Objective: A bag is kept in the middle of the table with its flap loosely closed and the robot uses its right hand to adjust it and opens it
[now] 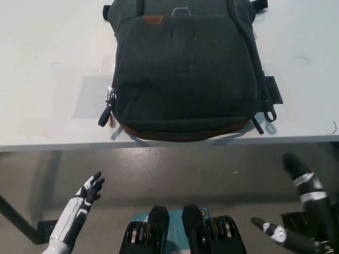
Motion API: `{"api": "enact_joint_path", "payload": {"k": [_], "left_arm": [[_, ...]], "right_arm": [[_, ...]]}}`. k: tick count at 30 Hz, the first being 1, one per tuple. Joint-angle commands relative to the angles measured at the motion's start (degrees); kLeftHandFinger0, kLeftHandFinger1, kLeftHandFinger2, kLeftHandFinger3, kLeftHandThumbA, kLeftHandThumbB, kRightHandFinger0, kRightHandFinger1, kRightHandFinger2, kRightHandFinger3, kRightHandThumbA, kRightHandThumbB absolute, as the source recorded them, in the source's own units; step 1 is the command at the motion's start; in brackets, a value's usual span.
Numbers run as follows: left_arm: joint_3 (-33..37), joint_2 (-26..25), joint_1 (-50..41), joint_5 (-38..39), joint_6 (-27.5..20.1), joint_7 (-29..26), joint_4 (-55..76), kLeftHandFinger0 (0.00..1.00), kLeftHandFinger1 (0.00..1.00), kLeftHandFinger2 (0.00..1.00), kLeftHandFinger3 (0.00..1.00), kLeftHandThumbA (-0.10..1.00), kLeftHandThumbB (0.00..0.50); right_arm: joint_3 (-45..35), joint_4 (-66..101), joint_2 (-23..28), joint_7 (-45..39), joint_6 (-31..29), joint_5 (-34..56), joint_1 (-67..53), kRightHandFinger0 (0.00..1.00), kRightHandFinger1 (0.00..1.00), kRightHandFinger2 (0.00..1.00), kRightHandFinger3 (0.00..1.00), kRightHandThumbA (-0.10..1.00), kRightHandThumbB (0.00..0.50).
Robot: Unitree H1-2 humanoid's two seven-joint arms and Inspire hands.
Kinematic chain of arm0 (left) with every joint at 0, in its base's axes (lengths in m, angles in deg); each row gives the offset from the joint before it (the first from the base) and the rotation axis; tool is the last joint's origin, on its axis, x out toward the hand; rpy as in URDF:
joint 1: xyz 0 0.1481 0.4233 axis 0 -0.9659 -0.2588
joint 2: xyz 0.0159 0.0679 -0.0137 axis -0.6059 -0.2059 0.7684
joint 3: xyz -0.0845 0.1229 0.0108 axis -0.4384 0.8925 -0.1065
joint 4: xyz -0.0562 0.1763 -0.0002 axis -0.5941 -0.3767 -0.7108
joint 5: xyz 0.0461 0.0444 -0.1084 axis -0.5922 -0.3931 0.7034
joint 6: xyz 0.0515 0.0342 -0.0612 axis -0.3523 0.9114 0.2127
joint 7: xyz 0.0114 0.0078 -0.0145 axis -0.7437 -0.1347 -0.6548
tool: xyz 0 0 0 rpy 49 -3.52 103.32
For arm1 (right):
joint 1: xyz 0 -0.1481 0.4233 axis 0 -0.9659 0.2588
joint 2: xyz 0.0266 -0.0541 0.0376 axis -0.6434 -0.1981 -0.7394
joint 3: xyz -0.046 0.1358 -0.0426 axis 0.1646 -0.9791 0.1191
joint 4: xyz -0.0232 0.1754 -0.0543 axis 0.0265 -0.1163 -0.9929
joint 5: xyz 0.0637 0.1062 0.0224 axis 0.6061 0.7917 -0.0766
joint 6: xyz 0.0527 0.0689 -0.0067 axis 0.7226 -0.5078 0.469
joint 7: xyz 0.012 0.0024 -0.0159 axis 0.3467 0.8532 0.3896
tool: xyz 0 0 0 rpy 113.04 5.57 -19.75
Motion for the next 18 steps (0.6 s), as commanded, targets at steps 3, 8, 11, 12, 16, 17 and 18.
{"api": "enact_joint_path", "payload": {"k": [3, 8, 11, 12, 16, 17, 18], "left_arm": [[0.5, -0.7, -1.3, -1.0, -3.9, 0.7, 1.5, 1.00, 1.00, 1.00, 1.00, 1.00, 0.223], [0.5, -0.4, -1.5, -1.0, -4.3, 0.5, 0.8, 1.00, 1.00, 1.00, 1.00, 1.00, 0.226], [0.5, -0.5, -1.6, -0.9, -4.4, 0.6, 0.7, 1.00, 1.00, 1.00, 1.00, 1.00, 0.234], [0.5, -0.5, -1.8, -1.0, -4.5, 0.6, 0.8, 1.00, 1.00, 1.00, 1.00, 1.00, 0.238], [0.3, -0.6, -2.2, -0.8, -5.1, 0.6, 0.4, 1.00, 1.00, 1.00, 1.00, 1.00, 0.242], [0.3, -0.6, -2.5, -0.7, -5.2, 0.6, 0.5, 1.00, 1.00, 1.00, 1.00, 1.00, 0.242], [0.4, -0.6, -2.6, -0.9, -5.2, 0.6, 0.5, 1.00, 1.00, 1.00, 1.00, 1.00, 0.243]], "right_arm": [[-3.9, 6.2, 1.6, 1.1, 5.2, 2.1, 11.7, 1.00, 1.00, 1.00, 1.00, 1.00, 0.371], [-4.1, -0.6, 2.6, -0.8, 11.9, 8.8, 22.3, 1.00, 1.00, 1.00, 1.00, 1.00, 0.383], [-4.5, -3.6, 3.4, -1.2, 16.5, 10.1, 27.2, 1.00, 1.00, 1.00, 1.00, 1.00, 0.361], [-4.7, -5.3, 3.8, -1.4, 17.7, 10.2, 29.4, 1.00, 1.00, 1.00, 1.00, 1.00, 0.344], [-4.6, -12.8, 5.1, -3.8, 18.5, 11.5, 36.6, 1.00, 1.00, 1.00, 1.00, 1.00, 0.318], [-4.4, -13.7, 5.4, -4.2, 19.0, 11.5, 37.4, 1.00, 1.00, 1.00, 1.00, 1.00, 0.316], [-4.3, -14.9, 5.8, -4.4, 20.1, 11.3, 38.7, 1.00, 1.00, 1.00, 1.00, 1.00, 0.344]]}}
